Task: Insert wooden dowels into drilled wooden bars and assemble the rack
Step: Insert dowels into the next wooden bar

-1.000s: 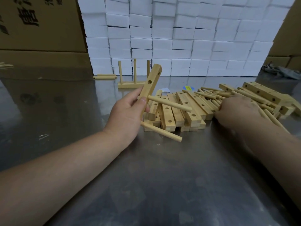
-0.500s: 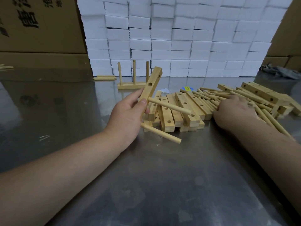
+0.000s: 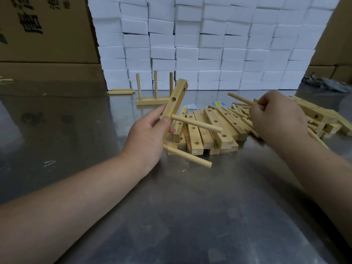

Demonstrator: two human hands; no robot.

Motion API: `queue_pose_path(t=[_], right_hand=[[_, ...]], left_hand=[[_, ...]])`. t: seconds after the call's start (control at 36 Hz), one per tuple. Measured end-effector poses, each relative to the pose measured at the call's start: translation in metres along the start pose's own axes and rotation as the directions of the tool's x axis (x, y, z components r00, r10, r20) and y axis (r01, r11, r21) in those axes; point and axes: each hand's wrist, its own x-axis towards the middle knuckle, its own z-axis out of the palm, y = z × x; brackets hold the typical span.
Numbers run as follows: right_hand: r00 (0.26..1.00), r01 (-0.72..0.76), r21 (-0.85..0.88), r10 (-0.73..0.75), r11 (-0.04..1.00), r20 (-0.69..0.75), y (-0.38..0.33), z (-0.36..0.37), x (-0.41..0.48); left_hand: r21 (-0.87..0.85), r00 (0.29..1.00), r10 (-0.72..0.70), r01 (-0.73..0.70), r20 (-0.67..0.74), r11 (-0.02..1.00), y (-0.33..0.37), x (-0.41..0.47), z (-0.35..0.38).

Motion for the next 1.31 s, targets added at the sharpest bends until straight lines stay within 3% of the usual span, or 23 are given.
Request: queue_pose_path(t=[0.08,0.17,0.22,0.42,0.75,1.03,1.31], right_hand=[[0.993,0.116,0.193,-0.108,0.974,-0.051,-0.009,-0.006,-0.010],[0.977,0.205,0.439,-0.212,0.875,-0.035,-0.016,-0.012,-0.019],[0.961,0.239,0.514,-0.276,0.824,-0.005,-0.019,-0.014,-0.023],[0.943,0.260,0.522,-0.329,0.812,0.042,-0.026,-0.015,-0.032],[0.931,0.324,0.480,-0.364,0.815,-0.011,-0.030,-0.019,-0.036],[0.893,0.331,0.479,-0.434,0.813,0.118,-0.029,-0.014,-0.037],[0.907,0.347,0.508,-0.420,0.789,0.033,-0.030,-0.014,-0.041]], left_hand=[[0.003,1.000,0.000,0.000,0.006,1.000,-0.001,0.000,-0.001],[-0.004,1.000,0.009,-0.008,0.021,1.000,-0.002,0.001,-0.001],[-0.025,1.000,0.012,-0.011,0.029,1.000,-0.002,0.002,-0.001],[-0.063,0.997,0.016,-0.011,0.075,0.998,-0.006,0.002,-0.001],[-0.054,0.988,0.059,-0.051,0.144,0.997,-0.004,0.000,-0.002],[0.029,0.972,0.109,-0.118,0.206,0.993,-0.002,-0.005,-0.002],[0.017,0.964,0.109,-0.117,0.244,0.993,-0.002,-0.005,0.000]])
